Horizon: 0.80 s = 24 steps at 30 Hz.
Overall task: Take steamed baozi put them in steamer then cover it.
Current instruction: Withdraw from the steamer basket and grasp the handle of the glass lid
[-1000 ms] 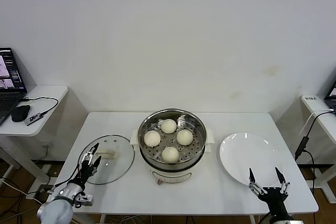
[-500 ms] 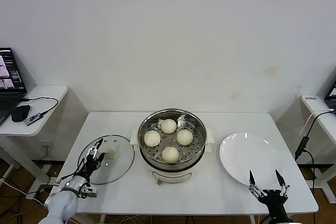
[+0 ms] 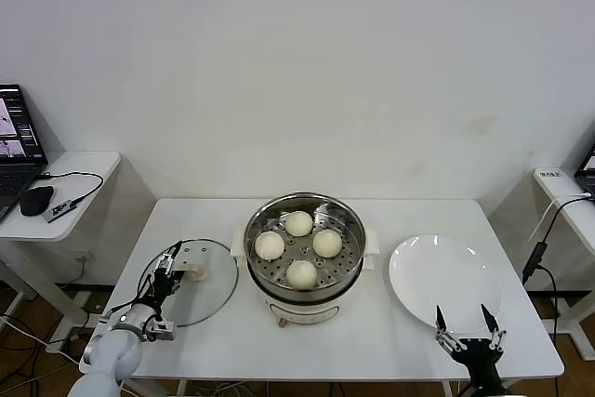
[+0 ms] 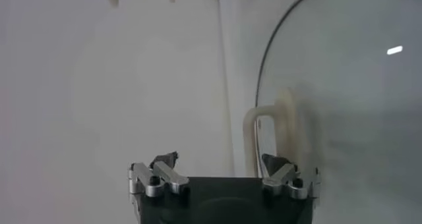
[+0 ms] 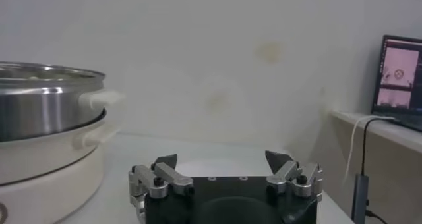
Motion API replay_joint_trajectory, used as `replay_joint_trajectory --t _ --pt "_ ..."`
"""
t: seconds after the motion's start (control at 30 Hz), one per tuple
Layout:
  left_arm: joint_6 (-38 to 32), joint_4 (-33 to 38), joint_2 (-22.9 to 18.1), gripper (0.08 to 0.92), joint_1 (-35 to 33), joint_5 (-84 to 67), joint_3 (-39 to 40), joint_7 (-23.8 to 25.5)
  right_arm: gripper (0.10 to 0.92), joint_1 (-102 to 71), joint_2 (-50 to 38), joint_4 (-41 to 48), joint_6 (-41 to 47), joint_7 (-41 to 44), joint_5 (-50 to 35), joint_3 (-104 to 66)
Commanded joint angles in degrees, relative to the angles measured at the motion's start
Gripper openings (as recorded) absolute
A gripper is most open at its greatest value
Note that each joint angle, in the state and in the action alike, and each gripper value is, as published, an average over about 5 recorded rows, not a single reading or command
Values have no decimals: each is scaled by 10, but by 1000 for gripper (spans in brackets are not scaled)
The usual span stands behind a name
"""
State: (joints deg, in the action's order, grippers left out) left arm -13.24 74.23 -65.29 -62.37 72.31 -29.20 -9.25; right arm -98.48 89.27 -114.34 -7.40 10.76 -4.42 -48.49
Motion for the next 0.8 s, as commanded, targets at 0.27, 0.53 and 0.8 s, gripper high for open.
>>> replay_joint_trajectory --t 0.27,0.53,0.8 --pt "0 -29 -1 541 9 -14 5 -3 823 -3 4 2 -2 0 9 6" --pt "-7 -57 -7 307 14 -24 3 -33 823 -4 5 2 -5 1 12 9" --pt "-16 -36 -16 139 -8 -35 -11 -78 823 -5 3 3 -7 1 15 11"
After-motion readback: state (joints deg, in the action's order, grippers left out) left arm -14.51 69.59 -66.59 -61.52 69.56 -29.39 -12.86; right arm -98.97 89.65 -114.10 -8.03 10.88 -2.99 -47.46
